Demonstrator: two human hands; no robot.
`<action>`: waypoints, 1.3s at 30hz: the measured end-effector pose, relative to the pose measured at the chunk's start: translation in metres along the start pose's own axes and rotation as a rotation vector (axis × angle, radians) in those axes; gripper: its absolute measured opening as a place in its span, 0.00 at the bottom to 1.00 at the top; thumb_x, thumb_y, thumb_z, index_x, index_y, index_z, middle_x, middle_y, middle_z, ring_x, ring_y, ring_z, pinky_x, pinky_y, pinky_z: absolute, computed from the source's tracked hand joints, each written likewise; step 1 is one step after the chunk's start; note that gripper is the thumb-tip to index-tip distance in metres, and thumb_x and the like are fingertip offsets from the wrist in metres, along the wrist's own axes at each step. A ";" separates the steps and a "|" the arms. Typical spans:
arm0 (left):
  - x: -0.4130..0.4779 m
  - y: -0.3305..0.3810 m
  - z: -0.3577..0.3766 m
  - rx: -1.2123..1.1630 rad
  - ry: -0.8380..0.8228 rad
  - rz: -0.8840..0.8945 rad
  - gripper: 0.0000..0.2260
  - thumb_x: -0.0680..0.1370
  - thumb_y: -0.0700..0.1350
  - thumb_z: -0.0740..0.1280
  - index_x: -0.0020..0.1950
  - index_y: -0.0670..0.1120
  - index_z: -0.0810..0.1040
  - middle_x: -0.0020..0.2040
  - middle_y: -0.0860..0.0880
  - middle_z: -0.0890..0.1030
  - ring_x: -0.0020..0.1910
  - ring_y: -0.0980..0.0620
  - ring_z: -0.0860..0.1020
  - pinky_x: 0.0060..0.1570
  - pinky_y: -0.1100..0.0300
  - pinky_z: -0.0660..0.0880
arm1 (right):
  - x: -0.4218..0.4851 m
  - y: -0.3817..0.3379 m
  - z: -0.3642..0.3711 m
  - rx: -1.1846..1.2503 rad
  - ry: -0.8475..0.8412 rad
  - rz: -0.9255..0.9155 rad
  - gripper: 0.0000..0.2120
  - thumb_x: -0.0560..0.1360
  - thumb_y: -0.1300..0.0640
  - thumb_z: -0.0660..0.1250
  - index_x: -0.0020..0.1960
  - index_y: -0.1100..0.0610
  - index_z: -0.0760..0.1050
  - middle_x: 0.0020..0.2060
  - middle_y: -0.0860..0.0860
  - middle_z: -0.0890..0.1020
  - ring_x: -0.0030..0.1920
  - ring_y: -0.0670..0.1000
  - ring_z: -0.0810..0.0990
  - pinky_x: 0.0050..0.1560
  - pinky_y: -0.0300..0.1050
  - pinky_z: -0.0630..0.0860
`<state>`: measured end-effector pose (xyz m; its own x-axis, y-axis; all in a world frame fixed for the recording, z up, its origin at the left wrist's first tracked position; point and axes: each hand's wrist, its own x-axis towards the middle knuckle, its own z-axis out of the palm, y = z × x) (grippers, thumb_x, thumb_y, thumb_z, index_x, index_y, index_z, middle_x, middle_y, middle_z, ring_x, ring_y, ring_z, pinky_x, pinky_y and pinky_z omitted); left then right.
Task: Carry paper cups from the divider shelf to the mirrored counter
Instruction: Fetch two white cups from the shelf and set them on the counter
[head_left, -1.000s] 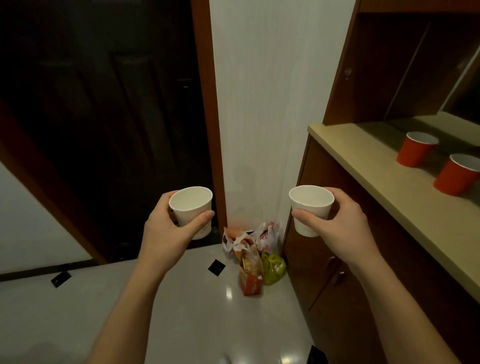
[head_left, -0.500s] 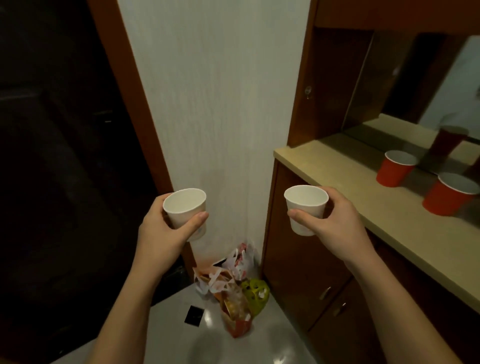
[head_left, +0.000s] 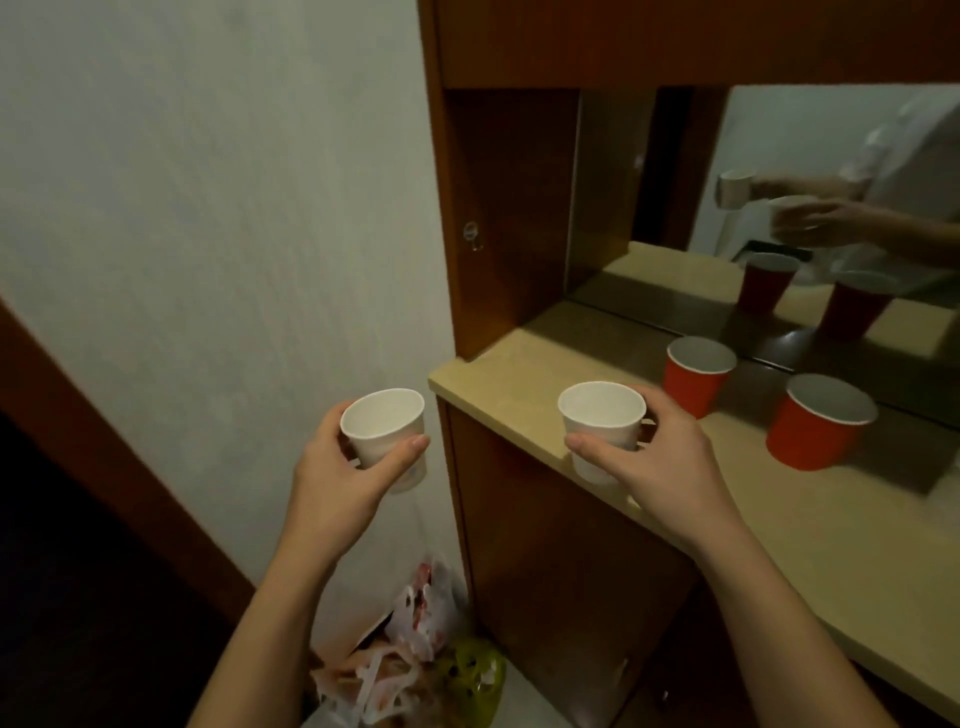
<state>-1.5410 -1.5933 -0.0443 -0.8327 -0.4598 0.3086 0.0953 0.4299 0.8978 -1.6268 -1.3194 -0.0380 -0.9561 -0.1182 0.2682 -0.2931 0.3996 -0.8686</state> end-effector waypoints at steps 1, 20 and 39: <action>0.014 0.000 0.011 -0.007 -0.018 0.005 0.29 0.63 0.63 0.74 0.60 0.56 0.74 0.53 0.58 0.80 0.50 0.62 0.78 0.39 0.69 0.75 | 0.011 0.003 -0.001 0.012 0.006 0.013 0.35 0.60 0.38 0.77 0.63 0.47 0.72 0.55 0.42 0.77 0.53 0.45 0.76 0.47 0.42 0.77; 0.176 -0.027 0.154 -0.014 -0.358 0.078 0.33 0.61 0.61 0.75 0.63 0.53 0.72 0.57 0.56 0.78 0.56 0.58 0.76 0.48 0.68 0.75 | 0.115 0.051 0.039 0.059 0.144 0.200 0.29 0.61 0.45 0.78 0.58 0.40 0.70 0.50 0.35 0.78 0.50 0.31 0.74 0.40 0.30 0.73; 0.240 -0.052 0.213 0.100 -0.484 0.080 0.29 0.68 0.52 0.76 0.65 0.52 0.69 0.56 0.56 0.75 0.55 0.56 0.74 0.50 0.62 0.69 | 0.171 0.074 0.055 -0.048 0.248 0.333 0.21 0.64 0.48 0.78 0.54 0.45 0.75 0.43 0.36 0.79 0.44 0.34 0.77 0.39 0.28 0.70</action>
<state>-1.8626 -1.5605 -0.0840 -0.9848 -0.0189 0.1724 0.1360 0.5326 0.8353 -1.8125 -1.3600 -0.0791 -0.9668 0.2448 0.0738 0.0377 0.4220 -0.9058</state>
